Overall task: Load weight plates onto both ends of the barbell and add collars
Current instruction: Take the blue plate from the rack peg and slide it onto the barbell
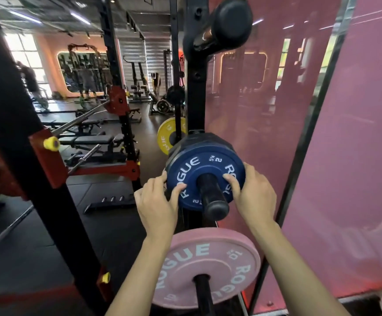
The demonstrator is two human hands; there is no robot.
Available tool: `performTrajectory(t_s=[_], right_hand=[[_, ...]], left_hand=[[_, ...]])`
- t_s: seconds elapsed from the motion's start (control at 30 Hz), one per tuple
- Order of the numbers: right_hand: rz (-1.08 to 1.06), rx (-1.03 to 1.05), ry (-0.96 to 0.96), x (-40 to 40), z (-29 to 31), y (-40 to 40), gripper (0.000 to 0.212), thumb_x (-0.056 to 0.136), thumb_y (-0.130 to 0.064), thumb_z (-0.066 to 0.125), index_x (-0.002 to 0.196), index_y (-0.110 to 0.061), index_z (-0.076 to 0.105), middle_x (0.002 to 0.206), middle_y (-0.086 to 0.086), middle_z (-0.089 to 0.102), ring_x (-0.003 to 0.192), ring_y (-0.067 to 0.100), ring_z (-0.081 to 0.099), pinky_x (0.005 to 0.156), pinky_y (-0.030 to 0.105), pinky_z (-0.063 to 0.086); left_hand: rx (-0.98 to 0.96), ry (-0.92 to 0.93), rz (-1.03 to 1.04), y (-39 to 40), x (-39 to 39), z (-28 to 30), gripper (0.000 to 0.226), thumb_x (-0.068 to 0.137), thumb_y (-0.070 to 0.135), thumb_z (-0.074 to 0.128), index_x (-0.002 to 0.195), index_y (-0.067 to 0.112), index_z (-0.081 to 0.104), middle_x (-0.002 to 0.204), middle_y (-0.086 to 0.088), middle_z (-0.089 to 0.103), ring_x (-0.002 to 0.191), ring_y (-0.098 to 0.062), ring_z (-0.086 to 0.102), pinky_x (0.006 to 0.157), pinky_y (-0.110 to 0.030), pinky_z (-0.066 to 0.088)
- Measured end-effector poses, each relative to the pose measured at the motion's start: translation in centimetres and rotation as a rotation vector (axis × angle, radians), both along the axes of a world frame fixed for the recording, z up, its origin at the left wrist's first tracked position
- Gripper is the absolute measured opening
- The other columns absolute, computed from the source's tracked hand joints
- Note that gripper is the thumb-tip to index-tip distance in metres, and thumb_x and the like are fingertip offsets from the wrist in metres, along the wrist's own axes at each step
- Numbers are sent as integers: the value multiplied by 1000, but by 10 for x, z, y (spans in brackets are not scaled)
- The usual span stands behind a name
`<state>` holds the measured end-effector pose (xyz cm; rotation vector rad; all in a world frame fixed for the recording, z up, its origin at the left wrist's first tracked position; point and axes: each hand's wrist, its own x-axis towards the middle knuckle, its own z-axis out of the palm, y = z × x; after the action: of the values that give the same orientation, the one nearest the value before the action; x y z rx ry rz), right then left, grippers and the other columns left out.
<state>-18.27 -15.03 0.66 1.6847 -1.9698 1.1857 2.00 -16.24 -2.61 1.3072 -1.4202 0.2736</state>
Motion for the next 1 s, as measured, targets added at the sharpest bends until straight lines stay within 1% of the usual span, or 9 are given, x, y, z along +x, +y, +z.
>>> performTrajectory(t_s=[0.2,0.33,0.4,0.53,0.63,0.7,0.77,0.87,1.0], right_hand=[[28,48,-18,-2,3,15,59,91,-60,48,122,-10,55,95,12,65,90,33,59,62,36,37],[129,36,-53,-14,-1,42,56,88,-64,49,109,-12,52,86,9,62,81,32,57,58,35,35],[174,42,-58,-23,-2,58,55,86,-67,50,106,-15,49,84,6,61,79,31,57,58,37,38],[236,-10,-67,-30,-4,95,56,84,-69,50,103,-17,49,81,1,61,76,27,58,58,38,43],[276,-38,-86,-31,-10,123,58,82,-71,47,103,-18,49,78,0,60,76,26,57,59,38,42],[299,-23,-85,-29,-17,140,58,82,-72,47,104,-19,49,77,-1,60,76,25,58,59,36,41],[323,-13,-92,-20,-23,158,56,82,-71,48,104,-20,49,81,-1,62,78,26,59,59,35,39],[400,-13,-106,5,-28,179,52,83,-68,50,104,-20,51,85,0,62,78,25,59,58,33,35],[525,-23,-103,49,-28,193,54,82,-66,50,105,-17,54,84,3,63,77,27,58,55,34,36]], left_hand=[[16,35,-39,26,0,3,39,80,37,80,103,10,64,82,2,55,72,-16,49,77,-25,28],[125,198,-138,61,-8,6,44,83,39,76,115,15,59,109,3,62,99,-16,55,87,-30,39],[201,248,-174,77,-7,8,48,83,43,75,121,21,55,113,6,61,104,-17,56,90,-36,46],[292,180,-186,112,4,13,45,80,50,75,114,29,52,106,12,62,101,-19,57,86,-40,48],[300,117,-164,146,6,15,41,80,49,76,105,31,48,99,14,60,91,0,50,91,-43,45],[298,101,-134,171,10,14,41,79,46,77,102,32,47,97,16,59,87,3,48,94,-45,44],[263,89,-97,193,19,13,40,79,45,78,103,30,50,97,15,61,87,-2,49,92,-45,45],[222,28,1,227,41,17,40,79,42,79,106,20,58,98,12,60,90,-7,45,88,-35,38],[243,-27,177,273,82,19,45,78,51,77,105,20,58,100,6,65,97,-17,54,90,-36,30]])
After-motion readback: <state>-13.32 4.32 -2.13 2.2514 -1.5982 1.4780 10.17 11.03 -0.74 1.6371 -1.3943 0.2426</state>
